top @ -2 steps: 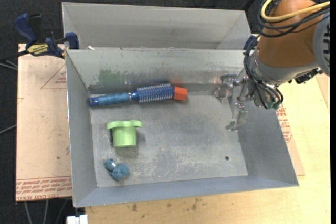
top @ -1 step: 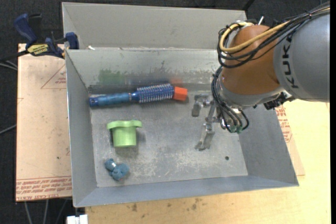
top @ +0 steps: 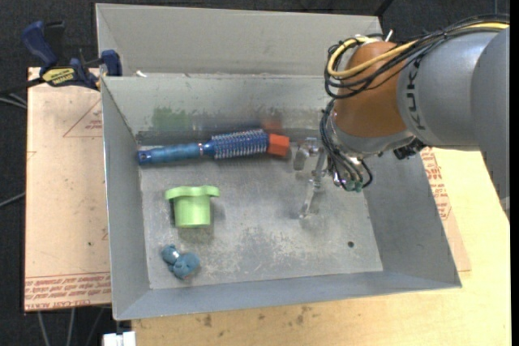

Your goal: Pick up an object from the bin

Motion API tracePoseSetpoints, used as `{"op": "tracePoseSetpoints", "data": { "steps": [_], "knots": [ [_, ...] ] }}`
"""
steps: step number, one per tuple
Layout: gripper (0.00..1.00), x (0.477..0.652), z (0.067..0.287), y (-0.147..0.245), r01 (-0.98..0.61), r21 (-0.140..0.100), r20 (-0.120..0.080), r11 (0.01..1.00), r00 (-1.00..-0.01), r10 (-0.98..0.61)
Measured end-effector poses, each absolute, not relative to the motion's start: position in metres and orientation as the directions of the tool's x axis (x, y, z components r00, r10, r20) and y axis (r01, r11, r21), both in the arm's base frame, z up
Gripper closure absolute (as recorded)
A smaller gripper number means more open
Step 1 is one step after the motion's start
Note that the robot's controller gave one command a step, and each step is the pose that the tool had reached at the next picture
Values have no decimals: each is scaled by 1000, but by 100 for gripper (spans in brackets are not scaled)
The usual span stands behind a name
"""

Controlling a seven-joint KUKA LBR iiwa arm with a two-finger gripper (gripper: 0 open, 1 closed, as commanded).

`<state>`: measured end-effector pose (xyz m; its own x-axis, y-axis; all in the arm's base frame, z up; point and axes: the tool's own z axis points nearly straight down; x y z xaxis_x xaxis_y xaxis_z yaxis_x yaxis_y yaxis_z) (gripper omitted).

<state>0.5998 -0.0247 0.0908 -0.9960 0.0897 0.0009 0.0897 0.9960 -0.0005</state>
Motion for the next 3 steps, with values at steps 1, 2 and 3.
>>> {"op": "tracePoseSetpoints", "data": {
  "steps": [1, 2, 3],
  "knots": [
    [0, 660, 73, 32, 44, 1, -10, 999, -999, 44],
    [100, 659, 72, 28, 49, -2, -9, 999, -999, 49],
    [100, 636, 99, 43, 26, -3, -2, 1000, -1000, 26]
  ]
}}
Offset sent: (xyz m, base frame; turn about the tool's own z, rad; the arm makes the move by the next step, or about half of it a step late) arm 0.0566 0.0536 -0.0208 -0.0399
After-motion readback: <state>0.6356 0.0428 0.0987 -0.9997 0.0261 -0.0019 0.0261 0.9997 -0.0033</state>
